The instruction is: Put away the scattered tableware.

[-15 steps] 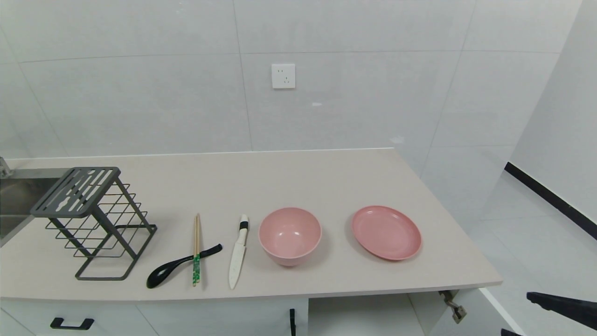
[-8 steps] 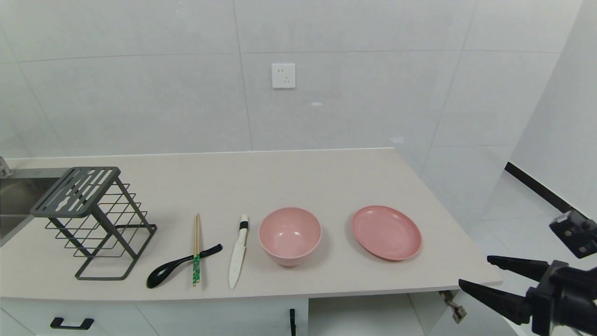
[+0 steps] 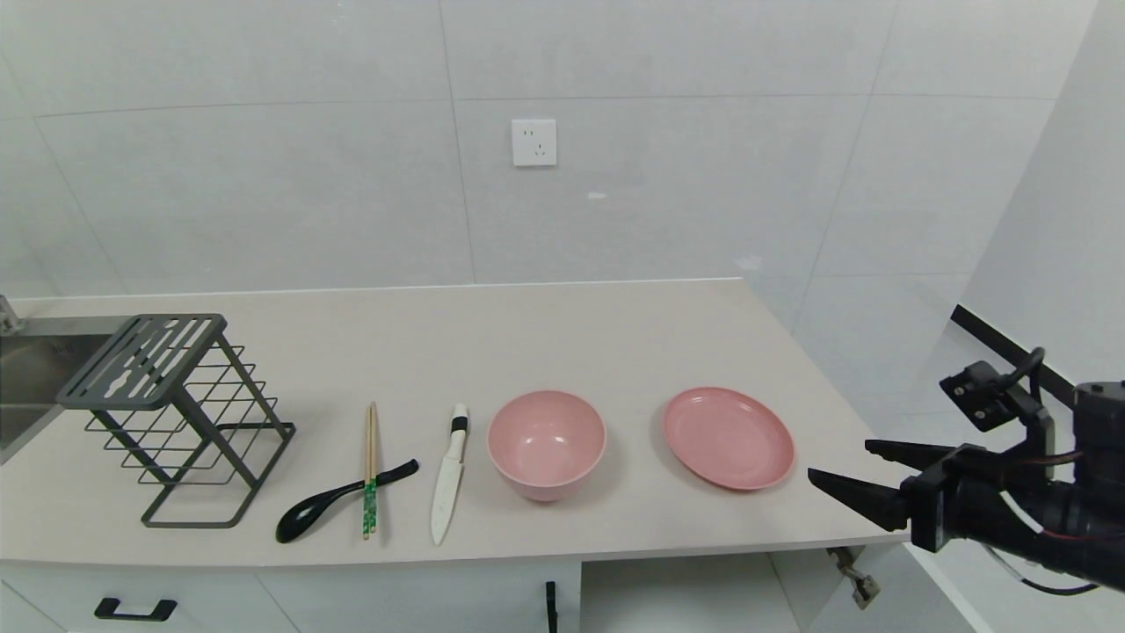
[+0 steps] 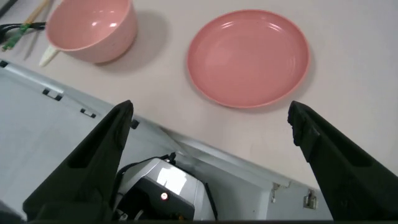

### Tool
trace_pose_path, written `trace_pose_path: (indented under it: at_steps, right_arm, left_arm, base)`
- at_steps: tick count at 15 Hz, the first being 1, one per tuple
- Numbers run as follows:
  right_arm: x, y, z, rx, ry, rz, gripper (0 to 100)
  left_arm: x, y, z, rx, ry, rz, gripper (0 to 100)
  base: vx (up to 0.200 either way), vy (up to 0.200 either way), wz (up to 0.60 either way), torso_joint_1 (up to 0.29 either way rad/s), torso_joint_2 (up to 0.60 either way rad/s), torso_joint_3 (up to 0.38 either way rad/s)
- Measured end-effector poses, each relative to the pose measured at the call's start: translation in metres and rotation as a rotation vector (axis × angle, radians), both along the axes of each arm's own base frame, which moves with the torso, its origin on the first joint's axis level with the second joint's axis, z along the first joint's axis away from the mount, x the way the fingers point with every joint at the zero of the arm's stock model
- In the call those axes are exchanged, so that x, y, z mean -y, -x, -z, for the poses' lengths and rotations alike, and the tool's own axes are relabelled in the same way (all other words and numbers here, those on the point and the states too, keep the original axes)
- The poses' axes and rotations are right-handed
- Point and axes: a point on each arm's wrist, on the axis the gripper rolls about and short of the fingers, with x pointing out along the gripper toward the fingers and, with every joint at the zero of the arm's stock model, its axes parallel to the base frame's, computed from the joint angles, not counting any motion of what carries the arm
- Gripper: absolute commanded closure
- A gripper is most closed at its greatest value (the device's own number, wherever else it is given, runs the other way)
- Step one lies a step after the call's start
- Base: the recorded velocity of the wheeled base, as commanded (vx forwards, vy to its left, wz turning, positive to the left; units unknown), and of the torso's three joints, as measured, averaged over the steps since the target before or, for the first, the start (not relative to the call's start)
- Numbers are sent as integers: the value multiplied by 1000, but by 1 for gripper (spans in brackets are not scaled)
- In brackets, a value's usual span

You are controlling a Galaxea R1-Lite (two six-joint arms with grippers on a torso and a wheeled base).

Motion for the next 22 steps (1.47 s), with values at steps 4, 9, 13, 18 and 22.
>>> trace_pose_path:
  at_steps: [4, 9, 13, 18, 22]
  right_arm:
    - [-3, -22, 13, 34, 12, 26, 0]
    - [-5, -35, 30, -2, 26, 42, 0]
    - [-7, -48, 40, -25, 43, 72, 0]
    - [-11, -79, 53, -18, 41, 79, 0]
    - [-12, -98, 70, -8, 38, 89, 0]
  left_arm:
    - [0, 0, 0, 0, 1, 0, 0]
    - [0, 0, 0, 0, 1, 0, 0]
    - [0, 0, 0, 0, 1, 0, 0]
    - [0, 0, 0, 0, 3, -3, 0]
    - [0, 0, 0, -1, 5, -4, 0]
  base:
    - [0, 0, 0, 0, 0, 0]
    - [0, 0, 0, 0, 0, 0]
    - [0, 0, 0, 0, 0, 0]
    - [0, 0, 0, 0, 0, 0]
    - [0, 0, 0, 0, 0, 0]
